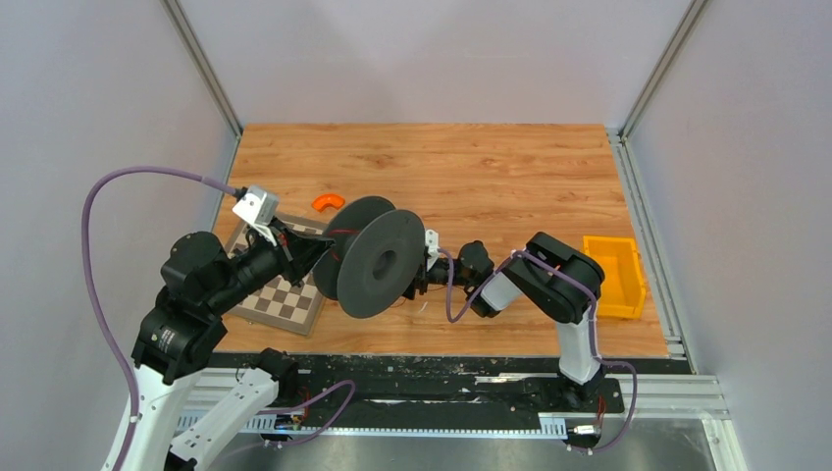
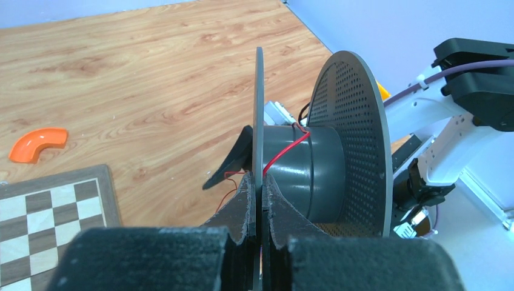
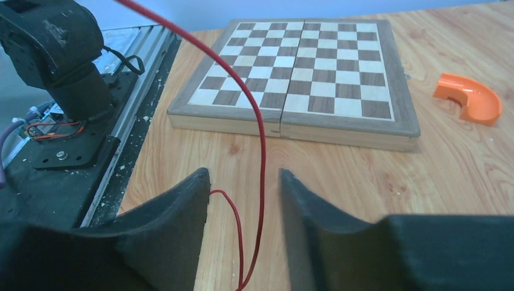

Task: Wrap the cables

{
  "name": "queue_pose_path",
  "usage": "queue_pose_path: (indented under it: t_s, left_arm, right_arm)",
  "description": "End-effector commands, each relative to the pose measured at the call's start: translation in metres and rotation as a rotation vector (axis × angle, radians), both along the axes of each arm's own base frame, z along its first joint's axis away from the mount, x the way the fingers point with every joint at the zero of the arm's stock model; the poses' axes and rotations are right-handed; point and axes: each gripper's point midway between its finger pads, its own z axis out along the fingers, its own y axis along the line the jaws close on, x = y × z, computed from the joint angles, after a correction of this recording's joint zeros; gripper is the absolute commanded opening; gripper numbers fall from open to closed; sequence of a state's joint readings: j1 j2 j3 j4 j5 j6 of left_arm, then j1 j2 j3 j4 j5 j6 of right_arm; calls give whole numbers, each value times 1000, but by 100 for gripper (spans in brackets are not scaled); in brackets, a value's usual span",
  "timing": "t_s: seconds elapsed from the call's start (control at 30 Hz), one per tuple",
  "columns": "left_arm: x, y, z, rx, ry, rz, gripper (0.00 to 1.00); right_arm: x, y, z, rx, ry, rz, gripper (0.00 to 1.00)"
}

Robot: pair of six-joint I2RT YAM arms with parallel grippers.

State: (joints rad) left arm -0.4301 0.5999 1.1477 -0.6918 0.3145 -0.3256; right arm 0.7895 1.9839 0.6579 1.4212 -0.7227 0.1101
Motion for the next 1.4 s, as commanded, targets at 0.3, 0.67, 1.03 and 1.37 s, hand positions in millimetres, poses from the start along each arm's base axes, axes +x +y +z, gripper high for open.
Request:
queue_pose_path:
  t_s: [0.3,0.67,1.03,1.37]
  left_arm:
    - [49,37,33,-109,18,364,0]
    - [75,29,58,-192,0,367,0]
    - [74,35,59,-152,-18,383,0]
    - [98,50,45,-111,12,502,0]
  right_arm:
    - [-3,-24,-7,-36,171,-147,0]
    - [-26,-38,-69,-352,307,-201,18]
    - [-30,-43,-83,-393,329,-202,20]
    - [-56,-41,-81,-515,294,-223,3]
